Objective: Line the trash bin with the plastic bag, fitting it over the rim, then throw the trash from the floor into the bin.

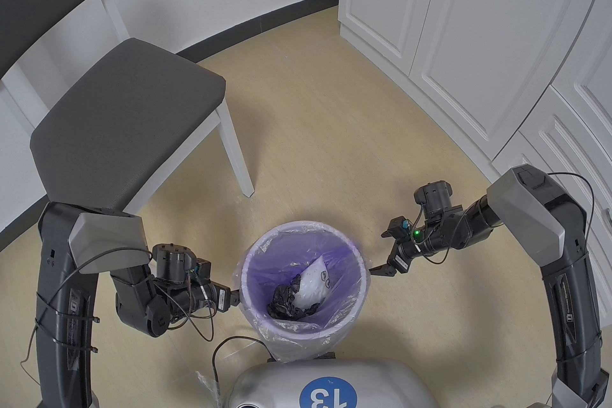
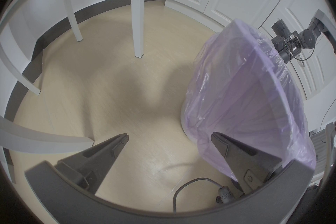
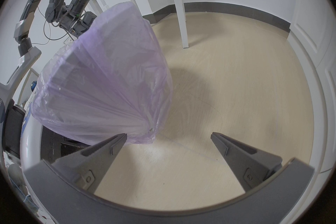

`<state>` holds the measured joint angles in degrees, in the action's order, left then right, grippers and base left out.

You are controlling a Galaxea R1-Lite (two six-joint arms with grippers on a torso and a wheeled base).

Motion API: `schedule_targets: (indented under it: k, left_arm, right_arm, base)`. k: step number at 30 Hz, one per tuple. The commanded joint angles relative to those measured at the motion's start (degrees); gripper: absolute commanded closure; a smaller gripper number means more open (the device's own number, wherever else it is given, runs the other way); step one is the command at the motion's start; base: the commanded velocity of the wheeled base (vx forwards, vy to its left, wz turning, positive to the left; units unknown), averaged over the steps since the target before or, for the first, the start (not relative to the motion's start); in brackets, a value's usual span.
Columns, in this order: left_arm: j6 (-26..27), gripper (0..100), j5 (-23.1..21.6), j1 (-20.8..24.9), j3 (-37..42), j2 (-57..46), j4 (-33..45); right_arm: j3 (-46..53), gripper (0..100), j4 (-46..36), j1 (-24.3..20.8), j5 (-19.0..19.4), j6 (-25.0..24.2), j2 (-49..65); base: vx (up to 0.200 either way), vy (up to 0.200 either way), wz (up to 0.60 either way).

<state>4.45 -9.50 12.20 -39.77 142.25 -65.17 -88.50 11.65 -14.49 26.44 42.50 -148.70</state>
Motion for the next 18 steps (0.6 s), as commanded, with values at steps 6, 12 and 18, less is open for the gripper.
schedule_targets:
  k: [6, 12, 18]
  left_arm:
    - [-0.1, 0, -0.6, -1.0, 5.5, -2.7, -5.3]
    - [-0.1, 0, -0.7, -0.9, 8.8, -5.0, -7.2]
    - [-0.1, 0, -0.7, -0.4, 11.6, -6.1, -9.7]
  right_arm:
    - [0.6, 0, 2.8, -0.2, -0.2, -0.4, -0.7]
    - [-8.3, 0, 0.9, -1.5, -3.0, -0.7, -6.1]
    - [-13.9, 0, 0.1, -1.9, -3.9, -0.8, -9.5]
  base:
    - [0.000, 0.000, 0.00]
    - [0.000, 0.000, 0.00]
    - [0.000, 0.000, 0.00]
